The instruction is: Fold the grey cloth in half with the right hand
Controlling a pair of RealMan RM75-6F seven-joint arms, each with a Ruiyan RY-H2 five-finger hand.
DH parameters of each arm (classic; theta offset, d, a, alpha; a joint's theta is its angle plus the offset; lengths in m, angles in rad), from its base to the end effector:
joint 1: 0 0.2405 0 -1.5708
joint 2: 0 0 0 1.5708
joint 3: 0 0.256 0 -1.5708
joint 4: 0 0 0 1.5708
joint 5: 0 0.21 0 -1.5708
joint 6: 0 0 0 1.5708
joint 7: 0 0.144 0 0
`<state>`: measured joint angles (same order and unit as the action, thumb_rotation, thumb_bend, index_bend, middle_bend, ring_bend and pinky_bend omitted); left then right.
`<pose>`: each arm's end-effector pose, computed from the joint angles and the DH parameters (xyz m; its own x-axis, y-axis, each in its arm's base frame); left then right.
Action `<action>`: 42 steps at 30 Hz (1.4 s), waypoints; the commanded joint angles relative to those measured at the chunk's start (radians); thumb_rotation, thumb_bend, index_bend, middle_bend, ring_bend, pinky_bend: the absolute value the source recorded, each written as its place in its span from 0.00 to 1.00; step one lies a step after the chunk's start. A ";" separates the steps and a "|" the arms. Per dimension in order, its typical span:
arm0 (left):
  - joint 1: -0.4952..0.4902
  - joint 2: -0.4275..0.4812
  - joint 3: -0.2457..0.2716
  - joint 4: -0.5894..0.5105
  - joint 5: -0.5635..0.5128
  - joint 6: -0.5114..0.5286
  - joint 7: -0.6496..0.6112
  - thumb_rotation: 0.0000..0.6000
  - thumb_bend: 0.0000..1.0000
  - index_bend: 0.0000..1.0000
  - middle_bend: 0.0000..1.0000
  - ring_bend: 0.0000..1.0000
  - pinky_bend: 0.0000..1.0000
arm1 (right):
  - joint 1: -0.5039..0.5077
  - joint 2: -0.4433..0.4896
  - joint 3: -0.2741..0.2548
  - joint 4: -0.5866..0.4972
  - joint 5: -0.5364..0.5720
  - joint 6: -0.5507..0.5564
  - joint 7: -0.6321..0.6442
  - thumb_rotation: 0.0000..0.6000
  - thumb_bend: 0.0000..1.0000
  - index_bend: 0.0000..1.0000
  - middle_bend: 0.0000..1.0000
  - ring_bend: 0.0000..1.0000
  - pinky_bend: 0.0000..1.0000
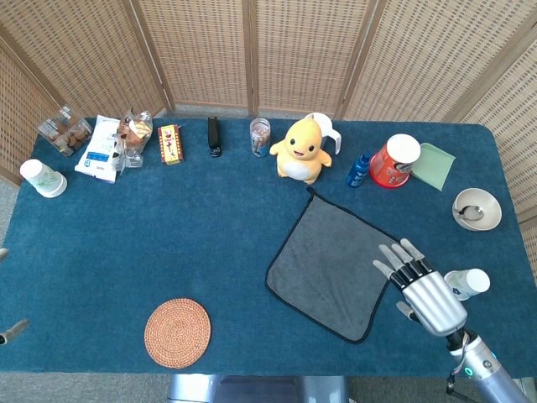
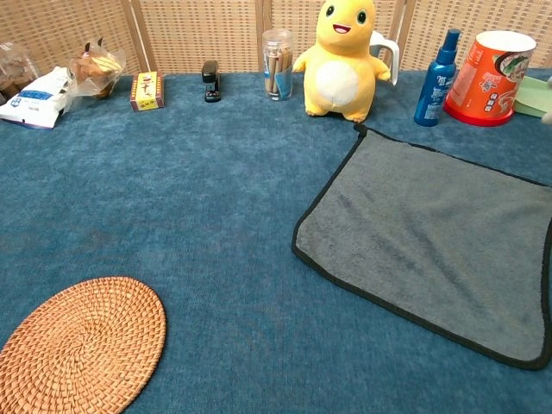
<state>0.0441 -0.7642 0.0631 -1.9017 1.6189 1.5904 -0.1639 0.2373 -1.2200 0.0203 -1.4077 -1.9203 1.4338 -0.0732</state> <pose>-0.2777 0.1192 0.2320 0.3030 0.0574 0.9512 0.9522 0.0214 -0.3046 -0.2685 -0.2077 0.1071 0.5900 0.0568 0.8054 -0.6718 -0.5188 0.5287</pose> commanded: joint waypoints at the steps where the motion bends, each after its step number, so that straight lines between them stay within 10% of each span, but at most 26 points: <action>1: -0.002 -0.003 0.000 -0.003 0.000 -0.005 0.009 1.00 0.12 0.00 0.00 0.00 0.00 | 0.044 -0.040 -0.012 0.096 -0.022 -0.011 0.049 1.00 0.00 0.15 0.01 0.00 0.10; 42: -0.008 -0.012 -0.001 -0.015 -0.007 -0.034 0.040 1.00 0.12 0.00 0.00 0.00 0.00 | 0.178 -0.212 -0.121 0.409 -0.018 -0.069 0.009 1.00 0.00 0.13 0.02 0.00 0.12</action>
<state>0.0361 -0.7761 0.0620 -1.9166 1.6124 1.5568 -0.1242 0.4140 -1.4314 -0.0995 -1.0000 -1.9387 1.3659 -0.0622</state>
